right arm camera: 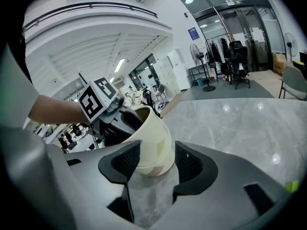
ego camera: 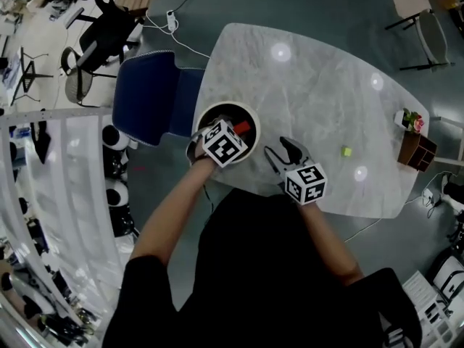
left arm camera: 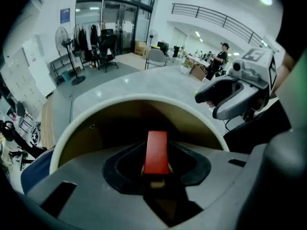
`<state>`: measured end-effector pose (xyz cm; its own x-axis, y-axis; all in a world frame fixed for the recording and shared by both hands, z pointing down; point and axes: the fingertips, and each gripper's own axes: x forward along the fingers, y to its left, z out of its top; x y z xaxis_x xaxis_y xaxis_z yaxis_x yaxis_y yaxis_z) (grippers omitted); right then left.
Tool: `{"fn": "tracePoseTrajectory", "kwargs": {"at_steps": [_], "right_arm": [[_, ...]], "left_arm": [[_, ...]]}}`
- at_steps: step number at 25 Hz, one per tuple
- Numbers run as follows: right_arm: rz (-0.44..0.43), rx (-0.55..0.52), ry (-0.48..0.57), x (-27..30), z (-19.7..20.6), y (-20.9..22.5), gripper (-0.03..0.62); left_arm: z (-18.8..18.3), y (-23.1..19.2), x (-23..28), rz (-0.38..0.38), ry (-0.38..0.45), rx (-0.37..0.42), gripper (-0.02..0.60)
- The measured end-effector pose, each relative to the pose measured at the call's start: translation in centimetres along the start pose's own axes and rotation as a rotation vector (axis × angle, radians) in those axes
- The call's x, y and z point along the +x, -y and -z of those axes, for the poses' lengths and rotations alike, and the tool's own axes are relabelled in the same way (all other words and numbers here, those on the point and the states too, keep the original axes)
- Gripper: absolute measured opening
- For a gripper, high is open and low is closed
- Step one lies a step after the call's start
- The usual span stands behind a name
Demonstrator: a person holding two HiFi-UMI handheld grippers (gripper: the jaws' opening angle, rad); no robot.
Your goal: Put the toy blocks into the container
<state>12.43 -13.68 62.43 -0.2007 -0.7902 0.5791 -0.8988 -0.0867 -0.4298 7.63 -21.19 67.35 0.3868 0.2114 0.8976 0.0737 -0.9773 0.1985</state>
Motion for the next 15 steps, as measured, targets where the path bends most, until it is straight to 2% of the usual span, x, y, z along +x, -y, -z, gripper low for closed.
{"fn": "tracePoseTrajectory", "kwargs": {"at_steps": [4, 8, 15], "right_arm": [[0.014, 0.022, 0.001, 0.5, 0.1, 0.7, 0.218], [0.026, 0.037, 0.004, 0.6, 0.1, 1.3, 0.218], [0.059, 0.065, 0.017, -0.1, 0.0, 2.4, 0.218]], "left_arm": [[0.5, -0.1, 0.8, 0.04, -0.079, 0.001, 0.137], [0.2, -0.9, 1.5, 0.037, -0.109, 0.052, 0.138], [1.3, -0.7, 3.8, 0.069, -0.217, 0.13, 0.14]]}}
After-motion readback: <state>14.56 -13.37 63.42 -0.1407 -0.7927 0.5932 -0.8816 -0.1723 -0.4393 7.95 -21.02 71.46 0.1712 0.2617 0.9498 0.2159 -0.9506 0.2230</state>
